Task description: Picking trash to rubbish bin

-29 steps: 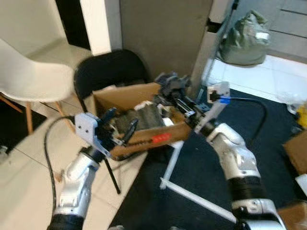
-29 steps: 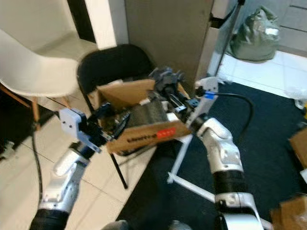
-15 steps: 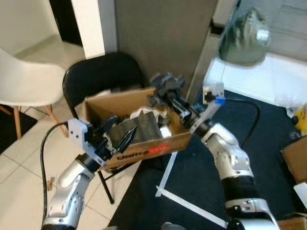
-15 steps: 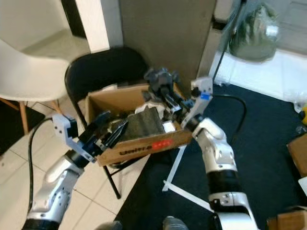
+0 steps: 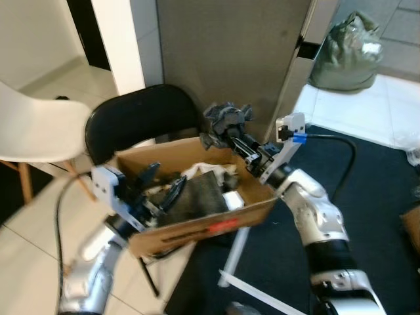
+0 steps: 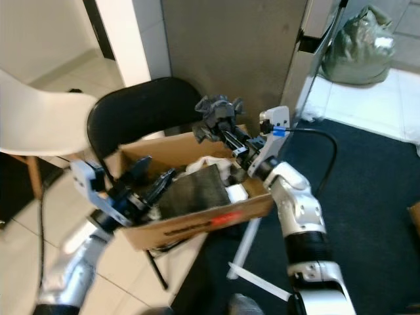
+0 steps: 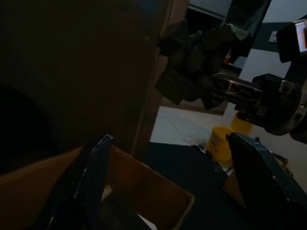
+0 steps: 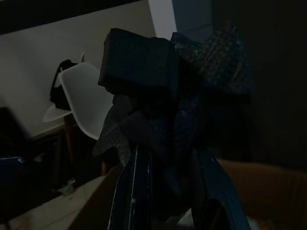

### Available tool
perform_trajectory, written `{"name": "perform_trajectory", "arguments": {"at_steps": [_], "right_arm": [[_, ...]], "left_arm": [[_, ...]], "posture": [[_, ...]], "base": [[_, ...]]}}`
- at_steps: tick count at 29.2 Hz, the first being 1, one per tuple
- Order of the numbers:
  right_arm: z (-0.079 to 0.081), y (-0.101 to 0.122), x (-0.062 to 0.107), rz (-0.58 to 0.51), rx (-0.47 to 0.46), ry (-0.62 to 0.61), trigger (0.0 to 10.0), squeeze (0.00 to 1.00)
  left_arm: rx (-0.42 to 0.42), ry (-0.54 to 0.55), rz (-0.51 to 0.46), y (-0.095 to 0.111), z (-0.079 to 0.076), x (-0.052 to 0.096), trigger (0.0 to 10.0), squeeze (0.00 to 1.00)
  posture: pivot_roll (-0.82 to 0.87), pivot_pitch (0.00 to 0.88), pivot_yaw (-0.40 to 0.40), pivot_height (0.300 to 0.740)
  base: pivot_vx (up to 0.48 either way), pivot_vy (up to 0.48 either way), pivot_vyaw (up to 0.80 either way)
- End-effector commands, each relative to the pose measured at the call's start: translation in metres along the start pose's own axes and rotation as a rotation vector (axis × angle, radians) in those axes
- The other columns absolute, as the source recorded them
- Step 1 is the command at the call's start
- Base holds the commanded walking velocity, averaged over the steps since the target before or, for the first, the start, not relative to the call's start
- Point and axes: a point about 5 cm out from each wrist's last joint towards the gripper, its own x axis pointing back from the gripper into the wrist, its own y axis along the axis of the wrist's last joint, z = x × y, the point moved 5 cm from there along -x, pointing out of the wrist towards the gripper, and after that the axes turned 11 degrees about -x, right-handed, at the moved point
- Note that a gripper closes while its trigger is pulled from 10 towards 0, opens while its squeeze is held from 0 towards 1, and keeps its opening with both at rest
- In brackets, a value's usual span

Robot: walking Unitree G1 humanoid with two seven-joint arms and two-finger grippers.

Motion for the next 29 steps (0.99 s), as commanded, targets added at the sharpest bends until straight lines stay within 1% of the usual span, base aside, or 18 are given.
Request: {"name": "perform_trajectory", "arguments": {"at_steps": [1, 2, 3, 5, 7, 10, 11, 16, 18, 20, 21, 23, 29], "right_arm": [[0.007, -0.005, -0.004, 0.016, 0.011, 0.027, 10.0, 0.0], [0.011, -0.007, -0.005, 0.045, 0.069, 0.047, 10.0, 0.0], [0.011, -0.007, -0.005, 0.045, 0.069, 0.047, 10.0, 0.0], [0.015, -0.01, -0.007, 0.076, 0.115, 0.065, 10.0, 0.0], [0.016, -0.01, -0.007, 0.083, 0.126, 0.07, 10.0, 0.0], [0.016, -0.016, -0.008, 0.138, 0.169, 0.064, 10.0, 0.0], [0.016, -0.016, -0.008, 0.138, 0.169, 0.064, 10.0, 0.0], [0.014, -0.026, -0.008, 0.214, 0.196, 0.057, 10.0, 0.0], [0.014, -0.027, -0.008, 0.221, 0.195, 0.056, 10.0, 0.0], [0.012, -0.03, -0.007, 0.239, 0.198, 0.05, 10.0, 0.0], [0.012, -0.03, -0.007, 0.239, 0.198, 0.05, 10.0, 0.0], [0.012, -0.031, -0.007, 0.246, 0.201, 0.047, 10.0, 0.0], [0.012, -0.031, -0.007, 0.239, 0.2, 0.05, 10.0, 0.0]], "left_arm": [[-0.002, -0.003, 0.019, -0.002, 0.0, 0.003, 10.0, 0.0], [-0.003, -0.003, 0.021, -0.002, 0.0, 0.003, 10.0, 0.0], [-0.003, -0.003, 0.021, -0.002, 0.0, 0.003, 10.0, 0.0], [0.0, 0.001, 0.026, -0.001, -0.001, 0.002, 10.0, 0.0], [0.003, 0.003, 0.03, -0.001, -0.001, 0.002, 10.0, 0.0], [0.006, 0.012, 0.034, 0.002, -0.002, 0.0, 10.0, 0.0], [0.006, 0.012, 0.034, 0.002, -0.002, 0.0, 10.0, 0.0], [0.023, -0.001, 0.047, 0.002, -0.004, 0.001, 10.0, 0.0], [0.024, -0.002, 0.048, 0.002, -0.004, 0.001, 10.0, 0.0], [0.03, -0.012, 0.061, -0.002, -0.004, 0.003, 10.0, 0.0], [0.03, -0.012, 0.061, -0.002, -0.004, 0.003, 10.0, 0.0], [0.043, -0.017, 0.084, -0.01, -0.001, 0.007, 10.0, 0.0], [0.048, -0.021, 0.098, -0.016, -0.001, 0.011, 10.0, 0.0]], "posture": [[0.03, 0.0, -0.034, 0.74], [0.04, 0.0, -0.034, 0.74], [0.04, 0.0, -0.034, 0.74], [0.04, 0.0, -0.034, 0.74], [0.04, 0.0, -0.034, 0.74], [0.04, 0.0, -0.034, 0.74], [0.04, 0.0, -0.034, 0.74], [0.04, 0.0, -0.032, 0.74], [0.04, 0.0, -0.032, 0.74], [0.04, 0.0, -0.032, 0.74], [0.04, 0.0, -0.032, 0.74], [0.04, 0.0, -0.032, 0.74], [0.04, 0.0, -0.031, 0.74]], "base": [[0.304, 0.0, 0.0], [0.296, 0.0, 0.0], [0.296, 0.0, 0.0], [0.148, 0.0, 0.0], [0.0, 0.0, 0.0], [0.0, 0.0, 0.0], [0.0, 0.0, 0.0], [0.0, 0.0, 0.0], [0.0, 0.0, 0.0], [0.0, 0.0, 0.0], [0.0, 0.0, 0.0], [0.0, 0.0, 0.0], [0.0, 0.0, 0.0]]}}
